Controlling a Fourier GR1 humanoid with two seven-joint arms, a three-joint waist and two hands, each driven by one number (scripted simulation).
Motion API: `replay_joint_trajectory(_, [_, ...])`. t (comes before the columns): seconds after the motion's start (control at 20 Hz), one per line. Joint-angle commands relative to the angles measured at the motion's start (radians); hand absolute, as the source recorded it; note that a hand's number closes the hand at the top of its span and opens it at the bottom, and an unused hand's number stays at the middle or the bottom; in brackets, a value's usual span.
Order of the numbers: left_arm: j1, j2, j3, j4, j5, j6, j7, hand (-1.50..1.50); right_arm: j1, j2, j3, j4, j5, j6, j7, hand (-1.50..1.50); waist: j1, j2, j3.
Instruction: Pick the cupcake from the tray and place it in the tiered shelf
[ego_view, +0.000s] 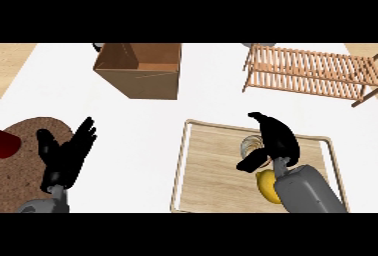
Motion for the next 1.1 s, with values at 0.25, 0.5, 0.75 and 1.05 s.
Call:
replay_joint_trajectory(0.25, [0.040, -0.044, -0.022, -0.086, -0.015, 0.034, 0.087, 0.00, 0.016, 0.059, 0.048, 0.030, 0.020, 0.052, -0.095, 1.50, 0.002, 0.008, -0.002])
replay_joint_trajectory(0.5, [0.009, -0.039, 0.009, 0.071, -0.022, -0.015, -0.013, 0.00, 0.052, 0.081, 0.081, -0.068, 0.057, 0.007, -0.146, 1.50, -0.008, 0.009, -0.002])
replay_joint_trajectory(0.75, [-0.021, -0.024, 0.041, 0.072, -0.025, -0.025, 0.007, 0.00, 0.050, 0.022, 0.016, -0.156, 0.035, 0.083, -0.212, 1.50, -0.006, 0.009, -0.002])
replay_joint_trajectory(1.05, [0.053, -0.011, 0.040, -0.013, -0.024, -0.043, 0.021, 0.00, -0.014, 0.043, -0.057, -0.286, -0.003, 0.101, -0.170, 1.50, -0.005, 0.007, -0.002])
